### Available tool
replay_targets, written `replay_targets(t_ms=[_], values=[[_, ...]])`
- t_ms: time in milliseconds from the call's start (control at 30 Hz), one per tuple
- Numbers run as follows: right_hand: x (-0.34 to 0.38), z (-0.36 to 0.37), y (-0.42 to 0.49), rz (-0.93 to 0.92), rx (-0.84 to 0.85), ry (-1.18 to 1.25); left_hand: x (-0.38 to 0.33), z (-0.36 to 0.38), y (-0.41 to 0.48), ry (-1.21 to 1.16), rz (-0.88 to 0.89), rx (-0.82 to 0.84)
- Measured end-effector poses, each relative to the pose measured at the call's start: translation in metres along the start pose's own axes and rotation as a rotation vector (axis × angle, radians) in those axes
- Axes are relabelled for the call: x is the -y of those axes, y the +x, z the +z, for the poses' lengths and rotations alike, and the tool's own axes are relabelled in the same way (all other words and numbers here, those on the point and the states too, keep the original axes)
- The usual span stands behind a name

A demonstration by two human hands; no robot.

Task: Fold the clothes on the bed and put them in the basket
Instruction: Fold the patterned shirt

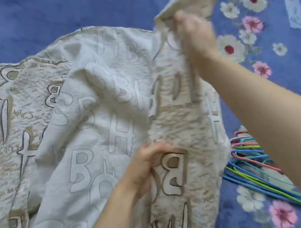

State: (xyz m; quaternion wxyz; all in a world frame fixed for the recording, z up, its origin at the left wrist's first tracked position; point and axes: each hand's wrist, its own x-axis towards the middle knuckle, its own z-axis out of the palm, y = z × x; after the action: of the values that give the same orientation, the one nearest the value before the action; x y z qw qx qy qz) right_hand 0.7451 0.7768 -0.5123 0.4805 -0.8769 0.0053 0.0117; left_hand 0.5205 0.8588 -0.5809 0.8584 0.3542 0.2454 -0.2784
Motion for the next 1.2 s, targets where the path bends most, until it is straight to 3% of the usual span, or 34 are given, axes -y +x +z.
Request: replay_targets(t_ms=[67, 133, 300, 433, 567, 667, 833, 900, 967, 1100, 1200], values=[[-0.020, 0.017, -0.004, 0.034, 0.226, -0.116, -0.001, -0.032, 0.001, -0.084, 0.031, -0.198], [-0.047, 0.021, -0.013, 0.070, 0.258, -0.306, -0.001, -0.050, 0.000, -0.015, 0.052, -0.304], [-0.094, 0.000, -0.037, 0.135, 0.015, -0.420, 0.003, -0.053, 0.004, 0.072, 0.083, -0.390], [-0.116, -0.030, -0.047, 0.243, -0.202, -0.237, 0.005, -0.059, -0.009, -0.154, 0.071, -0.331], [-0.135, -0.050, -0.096, 0.275, -0.325, -0.144, 0.022, -0.064, -0.029, -0.045, -0.004, -0.310], [-0.150, -0.063, -0.148, 0.340, -0.381, -0.057, 0.031, -0.070, -0.046, 0.095, -0.111, -0.193], [-0.173, -0.068, -0.251, 0.581, -0.212, -0.055, 0.053, -0.070, -0.086, 0.343, -0.240, 0.066], [-0.181, -0.061, -0.279, 0.697, -0.148, -0.112, 0.059, -0.061, -0.095, 0.543, -0.167, 0.025], [-0.178, -0.053, -0.288, 0.767, -0.148, -0.069, 0.059, -0.050, -0.105, 0.599, -0.076, -0.045], [-0.164, -0.038, -0.273, 0.971, -0.082, 0.504, 0.056, -0.034, -0.114, 0.386, 0.073, -0.218], [-0.151, -0.042, -0.275, 0.981, 0.083, 0.531, 0.067, -0.044, -0.115, 0.429, 0.059, -0.311]])
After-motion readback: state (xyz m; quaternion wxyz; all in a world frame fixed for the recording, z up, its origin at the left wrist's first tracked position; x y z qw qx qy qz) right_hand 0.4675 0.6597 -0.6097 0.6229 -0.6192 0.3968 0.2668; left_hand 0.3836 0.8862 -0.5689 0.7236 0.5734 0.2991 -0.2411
